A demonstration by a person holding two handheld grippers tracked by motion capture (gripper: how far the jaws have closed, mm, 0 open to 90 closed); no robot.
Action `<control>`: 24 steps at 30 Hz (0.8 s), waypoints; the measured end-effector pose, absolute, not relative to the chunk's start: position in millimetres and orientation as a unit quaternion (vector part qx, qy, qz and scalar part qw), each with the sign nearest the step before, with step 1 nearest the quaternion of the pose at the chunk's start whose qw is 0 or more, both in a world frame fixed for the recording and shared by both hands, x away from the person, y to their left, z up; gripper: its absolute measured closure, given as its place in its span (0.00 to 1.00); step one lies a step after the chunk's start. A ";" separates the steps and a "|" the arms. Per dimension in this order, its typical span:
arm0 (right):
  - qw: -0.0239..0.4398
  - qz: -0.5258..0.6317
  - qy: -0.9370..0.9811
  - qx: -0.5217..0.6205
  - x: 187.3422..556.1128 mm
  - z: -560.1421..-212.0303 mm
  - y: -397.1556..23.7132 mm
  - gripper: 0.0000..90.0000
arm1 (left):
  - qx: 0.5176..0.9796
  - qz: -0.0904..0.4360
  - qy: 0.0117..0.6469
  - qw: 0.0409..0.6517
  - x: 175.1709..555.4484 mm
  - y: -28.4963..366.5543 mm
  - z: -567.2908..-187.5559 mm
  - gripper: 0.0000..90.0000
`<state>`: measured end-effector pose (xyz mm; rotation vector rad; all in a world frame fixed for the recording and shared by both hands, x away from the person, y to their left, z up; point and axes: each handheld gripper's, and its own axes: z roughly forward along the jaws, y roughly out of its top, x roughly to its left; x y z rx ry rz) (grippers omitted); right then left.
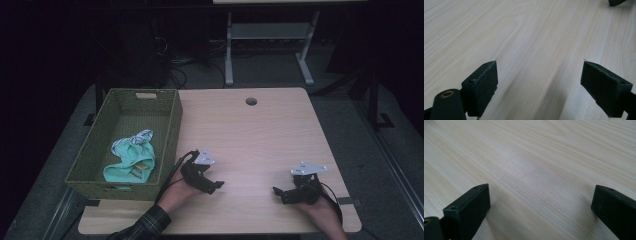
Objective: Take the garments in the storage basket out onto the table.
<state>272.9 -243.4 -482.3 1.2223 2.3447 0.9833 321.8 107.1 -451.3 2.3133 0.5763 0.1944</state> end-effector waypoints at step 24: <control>0.159 0.344 0.820 0.428 272.9 -482.3 -243.4 0.02 | 0.899 0.078 0.221 0.371 322.1 107.6 -435.6 0.15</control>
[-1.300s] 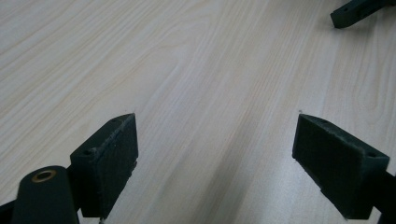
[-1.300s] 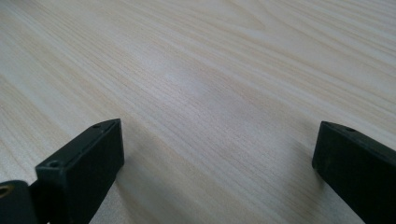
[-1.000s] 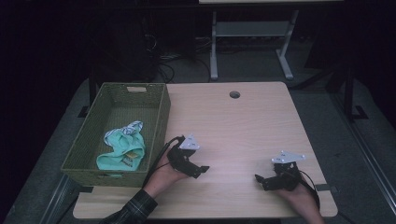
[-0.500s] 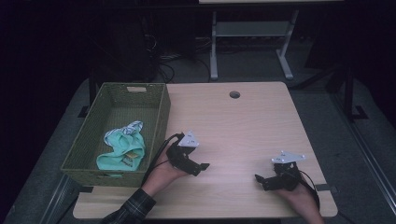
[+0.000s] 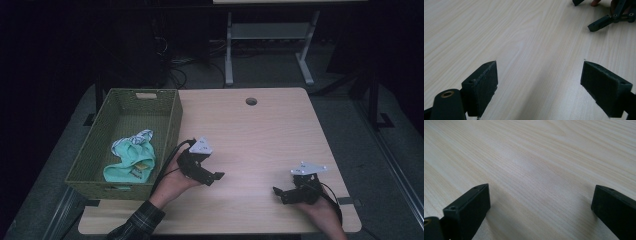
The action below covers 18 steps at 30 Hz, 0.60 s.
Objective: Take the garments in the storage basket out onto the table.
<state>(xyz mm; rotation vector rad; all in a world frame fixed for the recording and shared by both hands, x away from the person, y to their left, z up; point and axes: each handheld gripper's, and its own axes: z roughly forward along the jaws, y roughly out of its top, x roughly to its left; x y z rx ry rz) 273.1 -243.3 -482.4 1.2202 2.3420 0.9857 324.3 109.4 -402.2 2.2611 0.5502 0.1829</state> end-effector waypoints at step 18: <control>0.161 0.345 0.820 0.427 273.1 -482.4 -243.5 0.02 | 0.883 0.073 0.215 0.410 330.4 116.7 -380.2 0.15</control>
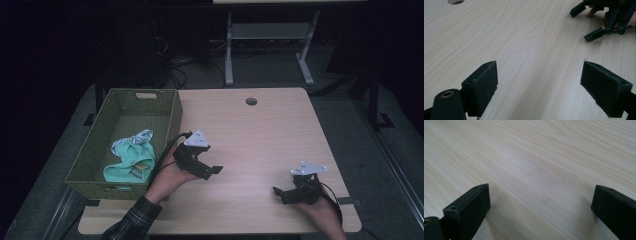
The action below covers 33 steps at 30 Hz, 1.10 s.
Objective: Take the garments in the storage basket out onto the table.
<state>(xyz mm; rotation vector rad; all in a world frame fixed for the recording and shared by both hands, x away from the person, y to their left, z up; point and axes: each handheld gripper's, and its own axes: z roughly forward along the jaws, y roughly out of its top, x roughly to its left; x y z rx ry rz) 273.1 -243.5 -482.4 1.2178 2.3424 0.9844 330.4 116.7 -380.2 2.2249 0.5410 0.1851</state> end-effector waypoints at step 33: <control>0.160 0.344 0.820 0.428 272.9 -482.3 -243.3 0.02 | 0.870 0.087 0.238 0.423 342.8 155.9 -347.1 0.15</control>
